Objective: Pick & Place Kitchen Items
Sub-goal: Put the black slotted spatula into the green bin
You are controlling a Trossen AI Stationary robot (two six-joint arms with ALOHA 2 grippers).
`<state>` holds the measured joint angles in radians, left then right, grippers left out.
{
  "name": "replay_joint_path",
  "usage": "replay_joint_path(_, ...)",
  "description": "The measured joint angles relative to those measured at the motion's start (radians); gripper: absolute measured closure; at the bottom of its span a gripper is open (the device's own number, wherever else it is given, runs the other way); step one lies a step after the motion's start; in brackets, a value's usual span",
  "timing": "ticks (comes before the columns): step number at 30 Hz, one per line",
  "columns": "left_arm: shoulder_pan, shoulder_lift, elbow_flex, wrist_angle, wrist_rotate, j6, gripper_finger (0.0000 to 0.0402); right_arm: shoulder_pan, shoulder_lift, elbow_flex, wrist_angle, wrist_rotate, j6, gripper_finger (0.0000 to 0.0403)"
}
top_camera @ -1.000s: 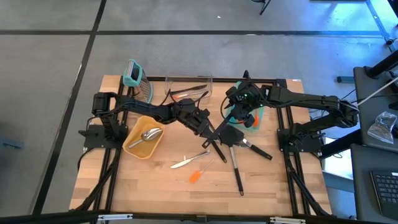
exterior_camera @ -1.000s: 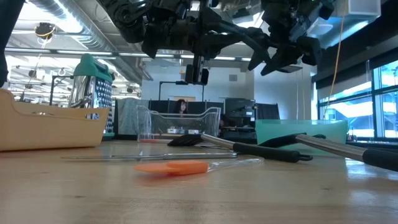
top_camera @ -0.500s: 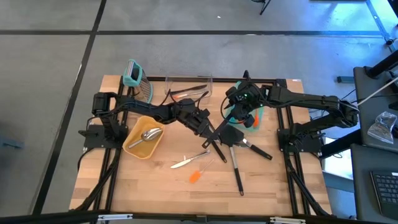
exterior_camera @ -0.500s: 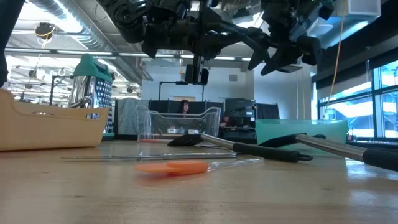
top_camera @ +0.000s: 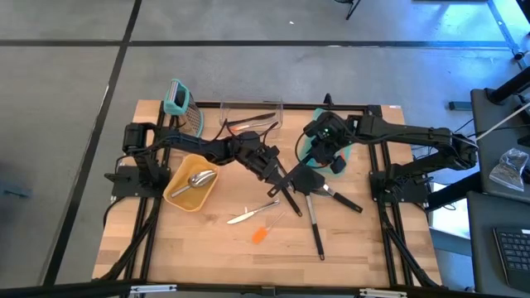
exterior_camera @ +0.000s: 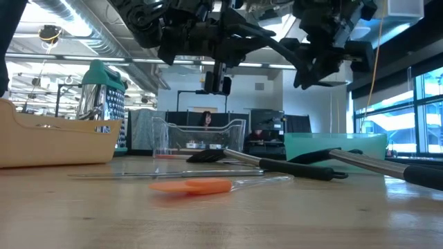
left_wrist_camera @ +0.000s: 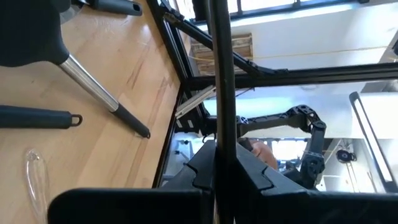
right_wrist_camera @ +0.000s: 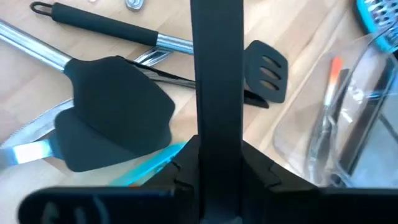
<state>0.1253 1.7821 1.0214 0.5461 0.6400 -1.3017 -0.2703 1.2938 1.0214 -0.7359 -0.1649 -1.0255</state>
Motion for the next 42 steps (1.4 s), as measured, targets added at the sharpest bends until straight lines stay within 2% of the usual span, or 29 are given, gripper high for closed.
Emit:
replay_joint_path(7, -0.006, 0.001, 0.0, 0.008, 0.03, 0.011, 0.0385, 0.004, 0.0, 0.002, -0.02, -0.001, 0.002, 0.034)
replay_joint_path(10, -0.009, 0.001, 0.0, 0.013, 0.048, 0.038, 0.0369, 0.004, 0.0, 0.002, -0.028, -0.004, -0.007, 0.034)
replay_joint_path(15, -0.024, -0.003, 0.0, 0.032, 0.175, 0.075, 0.0337, -0.004, 0.0, 0.001, -0.065, 0.001, -0.055, 0.034)
replay_joint_path(24, -0.072, -0.008, 0.0, 0.141, 0.33, 0.129, 0.0329, -0.073, 0.002, -0.001, -0.148, 0.048, -0.088, 0.034)
replay_joint_path(27, -0.093, -0.008, 0.0, 0.145, 0.348, 0.133, 0.0328, -0.111, 0.009, -0.002, -0.156, 0.018, -0.1, 0.034)
replay_joint_path(33, -0.137, -0.008, 0.0, 0.144, 0.36, 0.176, 0.0328, -0.212, 0.008, -0.053, -0.128, -0.091, -0.229, 0.034)
replay_joint_path(42, -0.158, -0.007, 0.0, 0.139, 0.413, 0.205, 0.0327, -0.376, 0.097, -0.071, -0.107, -0.167, -0.247, 0.034)
